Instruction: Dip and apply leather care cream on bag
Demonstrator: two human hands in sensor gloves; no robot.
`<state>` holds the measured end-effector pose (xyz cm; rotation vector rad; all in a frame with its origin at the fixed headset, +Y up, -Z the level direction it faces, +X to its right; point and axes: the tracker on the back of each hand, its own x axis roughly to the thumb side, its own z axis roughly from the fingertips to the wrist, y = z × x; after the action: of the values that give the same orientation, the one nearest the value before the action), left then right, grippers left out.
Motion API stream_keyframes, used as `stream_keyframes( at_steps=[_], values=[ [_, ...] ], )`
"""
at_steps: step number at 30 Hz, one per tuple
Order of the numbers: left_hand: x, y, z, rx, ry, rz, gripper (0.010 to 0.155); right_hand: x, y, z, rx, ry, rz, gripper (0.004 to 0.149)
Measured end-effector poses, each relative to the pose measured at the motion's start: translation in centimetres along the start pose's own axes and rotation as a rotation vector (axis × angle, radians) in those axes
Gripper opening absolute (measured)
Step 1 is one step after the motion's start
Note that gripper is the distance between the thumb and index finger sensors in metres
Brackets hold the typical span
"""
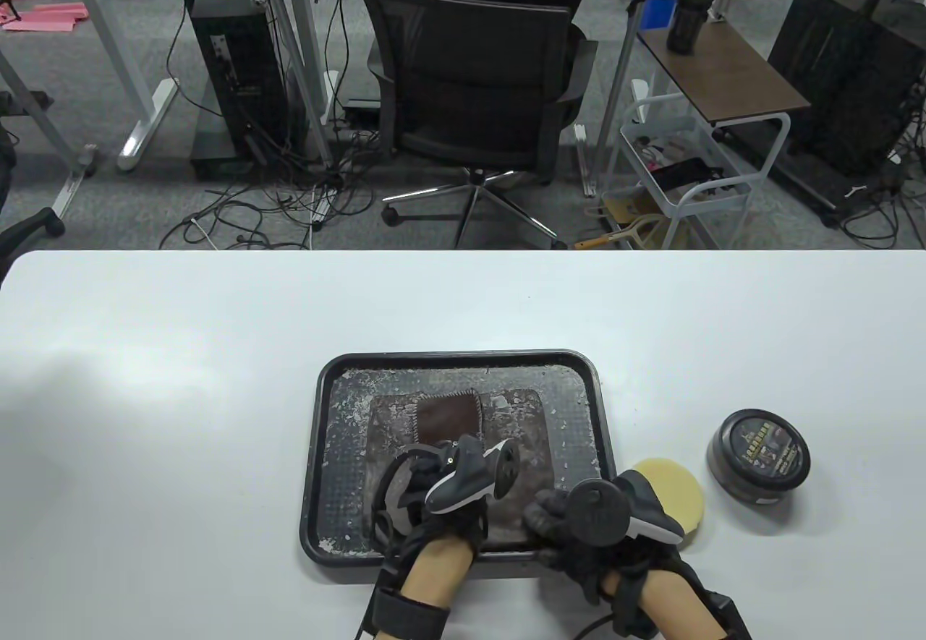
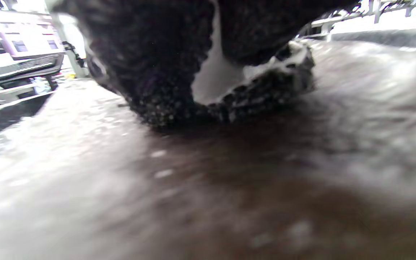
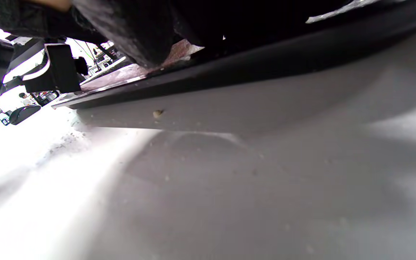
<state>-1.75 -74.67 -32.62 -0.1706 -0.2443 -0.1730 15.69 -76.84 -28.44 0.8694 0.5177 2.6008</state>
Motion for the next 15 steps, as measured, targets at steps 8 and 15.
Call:
stream_keyframes(
  at_steps=[8,15],
  values=[
    [3.0,0.7,-0.5,0.090,-0.141,0.078,0.051,0.0,0.0,0.1,-0.001,0.001,-0.007,0.058],
    [5.1,1.1,-0.7,0.124,-0.303,0.269,0.051,-0.1,0.0,0.1,-0.001,0.005,-0.021,0.058]
  ],
)
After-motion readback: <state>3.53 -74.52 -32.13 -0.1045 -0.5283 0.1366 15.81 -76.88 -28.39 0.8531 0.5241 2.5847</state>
